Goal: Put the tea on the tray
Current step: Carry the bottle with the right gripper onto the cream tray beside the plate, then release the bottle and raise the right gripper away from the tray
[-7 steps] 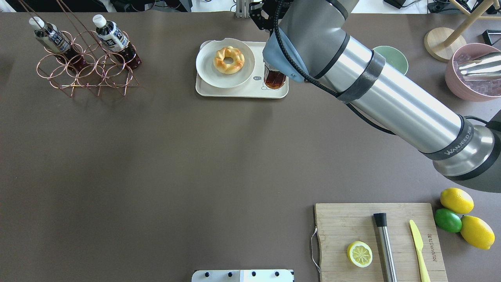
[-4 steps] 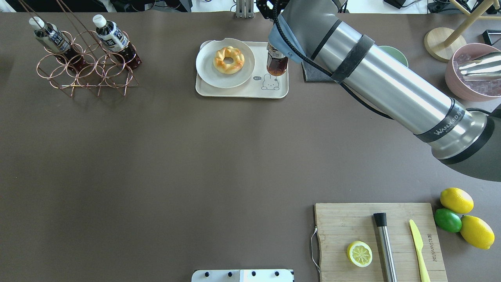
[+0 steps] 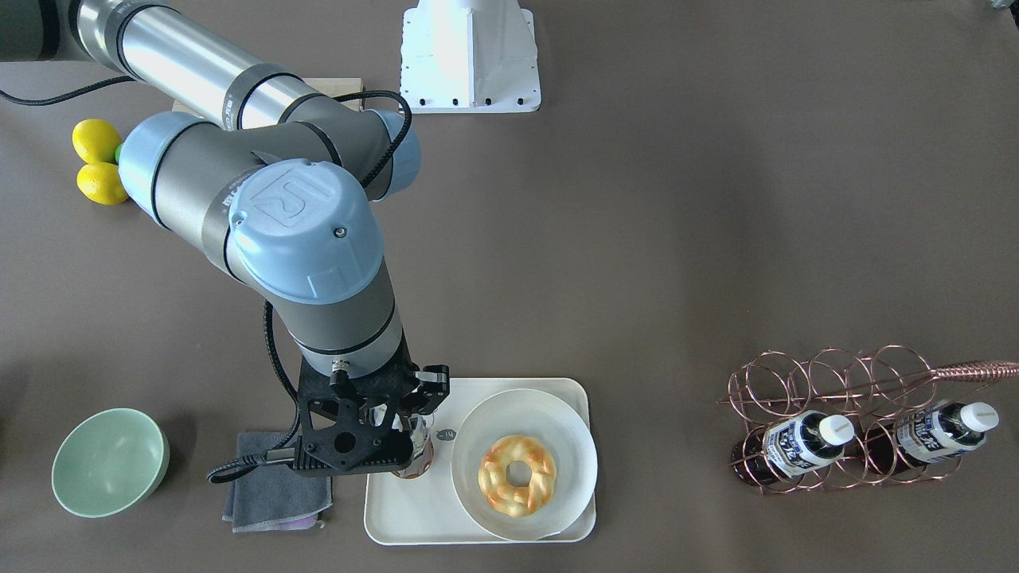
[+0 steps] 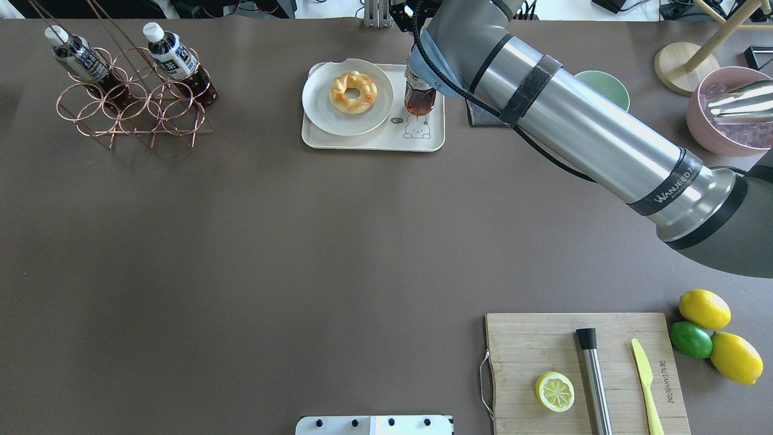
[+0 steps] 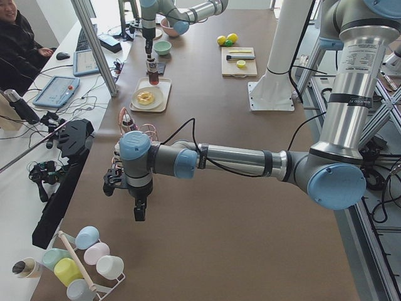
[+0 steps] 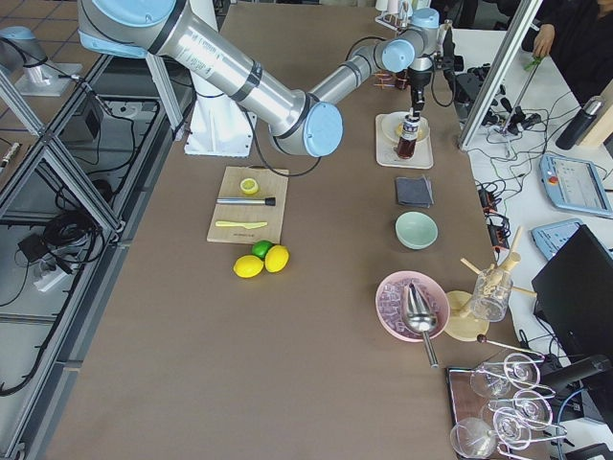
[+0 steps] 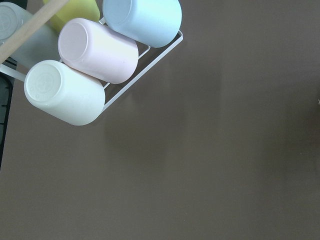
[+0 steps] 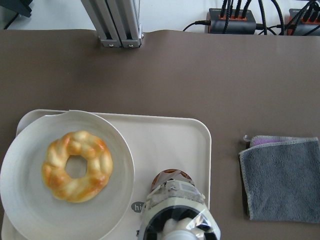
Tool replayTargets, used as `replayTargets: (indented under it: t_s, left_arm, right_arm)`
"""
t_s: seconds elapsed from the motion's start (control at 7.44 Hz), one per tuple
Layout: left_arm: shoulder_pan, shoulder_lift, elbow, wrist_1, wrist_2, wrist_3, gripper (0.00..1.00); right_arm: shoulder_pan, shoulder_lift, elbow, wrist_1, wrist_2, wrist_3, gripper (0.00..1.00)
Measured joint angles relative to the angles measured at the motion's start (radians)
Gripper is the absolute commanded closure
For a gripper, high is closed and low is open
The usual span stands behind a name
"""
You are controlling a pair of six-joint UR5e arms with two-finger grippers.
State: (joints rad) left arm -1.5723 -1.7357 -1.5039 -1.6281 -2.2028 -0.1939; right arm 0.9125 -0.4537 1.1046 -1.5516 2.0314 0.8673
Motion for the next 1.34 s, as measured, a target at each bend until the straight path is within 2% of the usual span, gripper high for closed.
replayTargets:
  t_s: [0.27, 0.4, 0.54, 1.07, 1.34]
  left_arm:
    - [0.000, -0.003, 0.003, -0.001, 0.000, 0.000, 0.03]
    - [-0.001, -0.003, 0.003, -0.001, 0.000, 0.001, 0.03]
    - [-0.001, -0.003, 0.004, -0.001, 0.000, 0.001, 0.03]
    - [-0.002, -0.003, 0.003, 0.000, 0.000, 0.000, 0.03]
    - [-0.006, -0.005, 0.000, 0.000, -0.001, -0.004, 0.03]
  right_arm:
    - [-0.006, -0.003, -0.012, 0.014, -0.004, 0.000, 1.00]
    - [-0.010, -0.007, -0.011, 0.016, -0.006, 0.000, 0.78]
    - [-0.013, -0.012, -0.009, 0.025, -0.007, 0.000, 0.01]
    - [-0.009, -0.021, 0.013, 0.042, -0.005, 0.001, 0.00]
    - [0.011, -0.022, 0.111, -0.051, 0.020, 0.004, 0.00]
